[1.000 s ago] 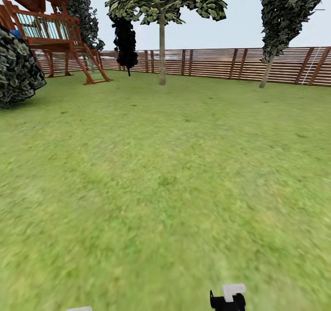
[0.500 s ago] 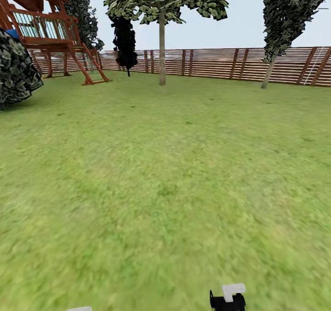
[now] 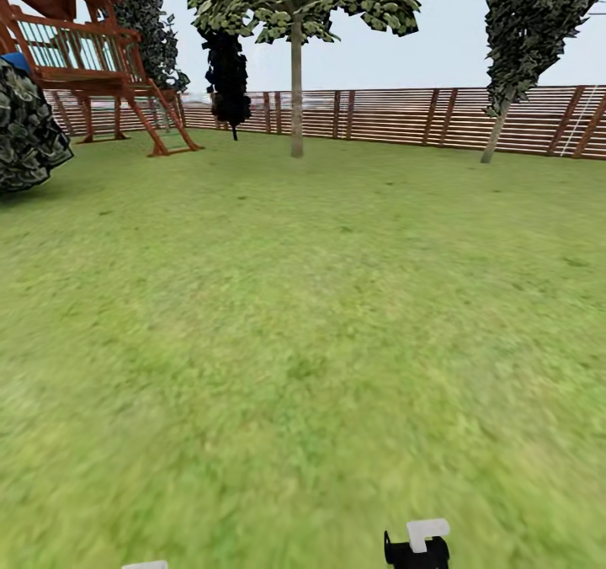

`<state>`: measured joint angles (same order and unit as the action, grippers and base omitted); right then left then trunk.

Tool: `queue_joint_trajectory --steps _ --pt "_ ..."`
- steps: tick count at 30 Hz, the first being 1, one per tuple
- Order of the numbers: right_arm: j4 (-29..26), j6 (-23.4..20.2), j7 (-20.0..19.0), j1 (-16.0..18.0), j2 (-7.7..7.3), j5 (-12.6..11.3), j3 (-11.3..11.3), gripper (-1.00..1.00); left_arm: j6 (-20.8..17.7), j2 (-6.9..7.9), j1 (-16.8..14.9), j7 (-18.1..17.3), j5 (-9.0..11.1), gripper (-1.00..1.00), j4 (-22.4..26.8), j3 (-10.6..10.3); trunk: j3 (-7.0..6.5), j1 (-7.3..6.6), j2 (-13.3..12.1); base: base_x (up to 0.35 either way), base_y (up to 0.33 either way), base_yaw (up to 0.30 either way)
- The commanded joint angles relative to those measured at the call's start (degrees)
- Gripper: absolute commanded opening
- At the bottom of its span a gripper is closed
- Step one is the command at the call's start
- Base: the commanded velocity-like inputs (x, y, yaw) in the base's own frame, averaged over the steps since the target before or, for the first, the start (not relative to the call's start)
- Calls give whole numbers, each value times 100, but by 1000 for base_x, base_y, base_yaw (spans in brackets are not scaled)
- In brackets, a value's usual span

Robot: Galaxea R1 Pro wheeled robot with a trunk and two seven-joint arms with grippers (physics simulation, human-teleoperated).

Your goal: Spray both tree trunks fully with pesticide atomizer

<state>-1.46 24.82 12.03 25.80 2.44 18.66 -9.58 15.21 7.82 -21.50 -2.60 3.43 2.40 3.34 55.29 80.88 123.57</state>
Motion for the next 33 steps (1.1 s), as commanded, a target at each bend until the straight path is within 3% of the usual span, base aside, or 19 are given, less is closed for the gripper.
queue_joint_trajectory --steps 1,33 --pt "5 14 27 4 2 62 -44 100 16 0 -3 -30 35 -100 -7 30 5 3 2 338 0 0" --pt "5 13 27 4 -5 62 -44 100 14 0 -3 -30 36 -100 -12 33 5 3 2 338 0 0"
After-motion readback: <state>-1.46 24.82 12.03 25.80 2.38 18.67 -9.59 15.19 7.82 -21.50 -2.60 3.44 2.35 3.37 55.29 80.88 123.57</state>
